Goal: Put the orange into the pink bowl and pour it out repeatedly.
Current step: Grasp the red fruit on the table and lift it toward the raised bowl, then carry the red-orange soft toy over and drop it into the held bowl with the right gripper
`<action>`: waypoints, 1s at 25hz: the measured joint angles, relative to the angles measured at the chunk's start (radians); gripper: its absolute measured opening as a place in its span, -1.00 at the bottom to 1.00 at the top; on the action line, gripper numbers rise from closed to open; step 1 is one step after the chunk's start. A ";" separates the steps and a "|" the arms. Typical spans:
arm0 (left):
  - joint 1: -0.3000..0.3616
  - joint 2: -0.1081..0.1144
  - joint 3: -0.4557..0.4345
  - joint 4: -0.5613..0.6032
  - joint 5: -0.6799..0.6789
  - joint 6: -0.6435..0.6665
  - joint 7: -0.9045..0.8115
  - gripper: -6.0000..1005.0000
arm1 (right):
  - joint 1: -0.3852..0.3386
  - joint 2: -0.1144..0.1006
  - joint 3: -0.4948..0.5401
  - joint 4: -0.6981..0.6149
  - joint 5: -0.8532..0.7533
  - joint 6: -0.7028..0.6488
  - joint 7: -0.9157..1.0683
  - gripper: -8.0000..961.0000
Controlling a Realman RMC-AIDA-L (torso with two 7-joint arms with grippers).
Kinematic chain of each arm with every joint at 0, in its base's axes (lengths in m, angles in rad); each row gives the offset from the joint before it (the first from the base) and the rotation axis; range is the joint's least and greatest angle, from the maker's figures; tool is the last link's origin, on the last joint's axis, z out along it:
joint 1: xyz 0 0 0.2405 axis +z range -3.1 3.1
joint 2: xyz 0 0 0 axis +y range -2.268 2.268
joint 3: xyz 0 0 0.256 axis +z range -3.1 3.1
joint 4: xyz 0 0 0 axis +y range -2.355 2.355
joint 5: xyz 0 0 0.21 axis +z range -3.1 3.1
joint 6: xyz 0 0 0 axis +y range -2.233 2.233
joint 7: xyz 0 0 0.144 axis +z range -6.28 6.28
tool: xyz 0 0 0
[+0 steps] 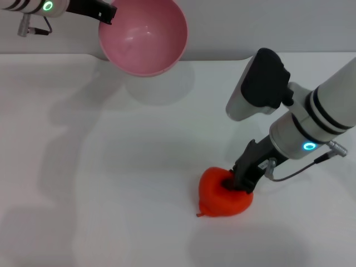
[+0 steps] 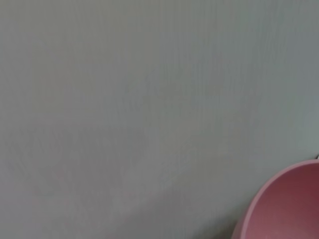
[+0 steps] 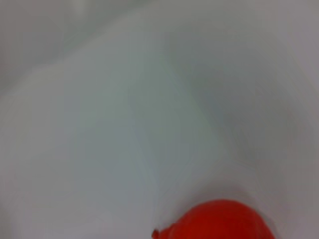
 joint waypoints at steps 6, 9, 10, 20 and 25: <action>0.000 0.000 0.000 0.000 0.000 0.005 0.001 -0.86 | -0.078 -0.001 0.055 -0.238 0.006 -0.057 0.010 -0.75; 0.000 0.001 0.000 0.000 0.000 0.009 0.001 -0.86 | -0.128 -0.001 0.107 -0.447 0.026 -0.114 0.016 -0.79; 0.000 0.001 0.000 0.000 0.000 0.009 0.001 -0.86 | -0.140 -0.001 0.130 -0.515 0.034 -0.128 0.021 -0.80; -0.002 -0.044 0.043 0.008 0.000 0.073 0.004 -0.86 | -0.202 0.006 0.252 -0.780 0.095 -0.030 -0.002 -0.87; -0.007 -0.054 0.118 0.009 -0.007 0.123 -0.007 -0.86 | -0.201 0.007 0.244 -0.727 0.091 0.056 -0.032 -0.87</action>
